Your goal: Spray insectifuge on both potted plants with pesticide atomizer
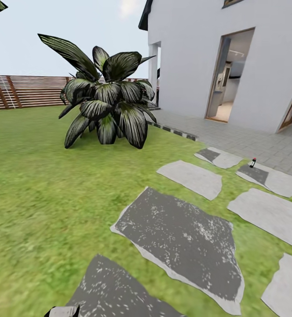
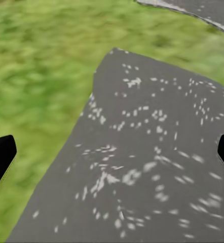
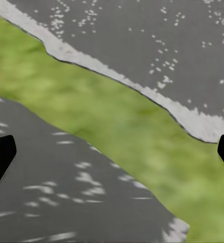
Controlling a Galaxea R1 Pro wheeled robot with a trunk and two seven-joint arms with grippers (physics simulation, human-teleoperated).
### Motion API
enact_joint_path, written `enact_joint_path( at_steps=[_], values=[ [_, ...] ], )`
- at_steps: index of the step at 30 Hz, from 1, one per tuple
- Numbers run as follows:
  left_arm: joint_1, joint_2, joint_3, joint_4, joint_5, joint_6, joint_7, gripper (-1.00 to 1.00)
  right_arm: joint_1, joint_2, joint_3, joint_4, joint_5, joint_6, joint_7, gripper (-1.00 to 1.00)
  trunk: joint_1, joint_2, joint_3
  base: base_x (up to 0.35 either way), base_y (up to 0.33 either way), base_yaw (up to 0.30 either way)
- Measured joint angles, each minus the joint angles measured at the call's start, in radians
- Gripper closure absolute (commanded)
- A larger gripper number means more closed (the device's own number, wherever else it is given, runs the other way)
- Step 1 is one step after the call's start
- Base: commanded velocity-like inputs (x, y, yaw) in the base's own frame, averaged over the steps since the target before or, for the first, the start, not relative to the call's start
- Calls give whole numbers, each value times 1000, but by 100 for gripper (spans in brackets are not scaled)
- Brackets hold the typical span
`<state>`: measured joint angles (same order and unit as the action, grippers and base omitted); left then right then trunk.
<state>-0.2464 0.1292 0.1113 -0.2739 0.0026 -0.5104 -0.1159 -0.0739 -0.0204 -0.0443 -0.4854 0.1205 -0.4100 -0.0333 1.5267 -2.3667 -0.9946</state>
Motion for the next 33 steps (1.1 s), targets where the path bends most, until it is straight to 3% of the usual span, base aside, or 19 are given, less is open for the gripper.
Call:
enact_joint_path(
  at_steps=[22, 33],
  values=[
    [0, 0, 0, 0, 0, 0, 0, -100, 0, 1, -6, -3, -3, 0, 0, -100, 0, 0, 0, 339, -31, -2],
    [0, 0, 0, 0, 0, 0, 0, -100, 0, 1, -5, -3, -4, 0, 0, -100, 0, 0, 5, 339, -73, -221]
  ],
)
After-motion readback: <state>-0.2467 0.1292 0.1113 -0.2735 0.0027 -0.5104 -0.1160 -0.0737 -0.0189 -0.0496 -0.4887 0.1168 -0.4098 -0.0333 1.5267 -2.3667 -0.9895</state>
